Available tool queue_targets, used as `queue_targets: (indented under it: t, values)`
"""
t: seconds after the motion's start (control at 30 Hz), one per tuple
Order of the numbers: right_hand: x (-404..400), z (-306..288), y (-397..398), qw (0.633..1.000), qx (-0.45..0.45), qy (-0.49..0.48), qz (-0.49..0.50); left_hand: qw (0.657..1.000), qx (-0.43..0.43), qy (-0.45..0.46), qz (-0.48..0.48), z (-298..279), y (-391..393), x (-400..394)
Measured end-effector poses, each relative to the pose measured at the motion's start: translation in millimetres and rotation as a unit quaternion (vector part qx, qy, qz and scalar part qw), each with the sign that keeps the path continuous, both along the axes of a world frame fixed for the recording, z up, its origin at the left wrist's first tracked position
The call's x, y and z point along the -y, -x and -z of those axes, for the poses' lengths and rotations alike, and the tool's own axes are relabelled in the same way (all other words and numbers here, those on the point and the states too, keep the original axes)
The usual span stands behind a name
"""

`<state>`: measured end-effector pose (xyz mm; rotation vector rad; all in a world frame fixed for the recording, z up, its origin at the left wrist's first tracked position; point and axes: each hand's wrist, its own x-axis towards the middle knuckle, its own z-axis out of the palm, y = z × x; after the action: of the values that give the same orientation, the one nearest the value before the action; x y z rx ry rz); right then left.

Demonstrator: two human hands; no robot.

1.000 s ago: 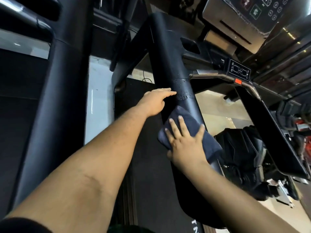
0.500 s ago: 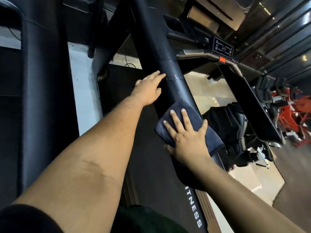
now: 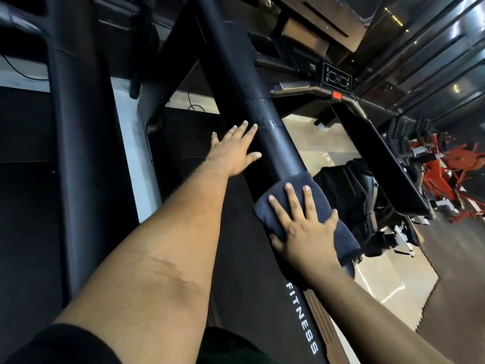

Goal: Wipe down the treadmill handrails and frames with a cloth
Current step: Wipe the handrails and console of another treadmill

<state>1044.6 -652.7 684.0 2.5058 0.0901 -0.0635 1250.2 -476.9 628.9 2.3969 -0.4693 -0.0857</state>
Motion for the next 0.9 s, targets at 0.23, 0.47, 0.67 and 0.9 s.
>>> queue_targets:
  t: [0.23,0.47,0.67,0.9]
  values:
    - [-21.0,3.4,-48.1,1.0,-0.012,0.007,0.007,1.0,0.005,-0.009,-0.001,0.7,1.8,-0.9]
    - [0.0,-12.2,-29.9,0.999,-0.026,-0.026,-0.004,1.0,0.014,-0.021,0.008,0.3,2.8,-2.2]
    - [-1.0,-21.6,-66.1,0.996,-0.011,-0.082,0.018,0.998,0.042,-0.038,0.027,2.0,-15.5,-11.4]
    - [-23.9,-31.5,-154.9,0.992,-0.041,-0.12,-0.015,0.979,0.103,-0.17,0.052,-27.6,-69.9,-26.2]
